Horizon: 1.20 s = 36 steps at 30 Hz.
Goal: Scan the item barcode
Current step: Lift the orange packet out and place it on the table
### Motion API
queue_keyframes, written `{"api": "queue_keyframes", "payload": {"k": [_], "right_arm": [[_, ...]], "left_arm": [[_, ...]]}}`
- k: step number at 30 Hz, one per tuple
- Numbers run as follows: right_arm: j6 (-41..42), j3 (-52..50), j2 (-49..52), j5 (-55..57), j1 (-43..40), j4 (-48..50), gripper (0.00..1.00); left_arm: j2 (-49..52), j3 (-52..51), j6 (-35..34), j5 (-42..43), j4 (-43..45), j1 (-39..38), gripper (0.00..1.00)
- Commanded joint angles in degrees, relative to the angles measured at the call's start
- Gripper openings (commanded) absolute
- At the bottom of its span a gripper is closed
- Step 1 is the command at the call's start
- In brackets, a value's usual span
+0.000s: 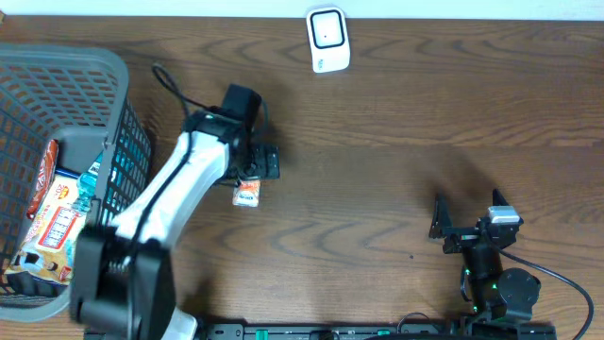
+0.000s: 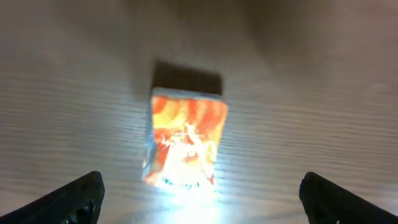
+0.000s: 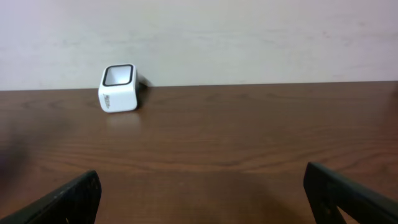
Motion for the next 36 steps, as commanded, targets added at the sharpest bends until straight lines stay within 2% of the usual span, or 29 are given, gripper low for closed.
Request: {"api": "queue_keyframes", "payload": {"k": [1, 11, 17, 22, 27, 36], "right_arm": [[0.57, -0.20, -0.46, 0.22, 0.28, -0.07, 0.99], [0.57, -0.20, -0.46, 0.22, 0.28, -0.07, 0.99], [0.57, -0.20, -0.46, 0.22, 0.28, -0.07, 0.99], [0.57, -0.20, -0.46, 0.22, 0.28, -0.07, 0.99], [0.57, -0.20, -0.46, 0.22, 0.28, -0.07, 0.99], [0.57, -0.20, -0.46, 0.22, 0.28, -0.07, 0.99]], "left_arm": [[-7.65, 3.48, 1.62, -4.74, -1.20, -0.11, 1.00], [-29.94, 11.04, 4.81, -14.38, -1.73, 0.00, 1.00], [-37.94, 16.81, 6.93, -21.81, -1.75, 0.63, 1.00], [-41.18, 19.63, 6.91, -28.87, -1.77, 3.50, 1.00], [-41.72, 19.71, 6.88, -30.73, -2.54, 7.04, 1.00], [-40.96, 19.69, 3.65, -33.92, -6.10, 17.79, 1.00]]}}
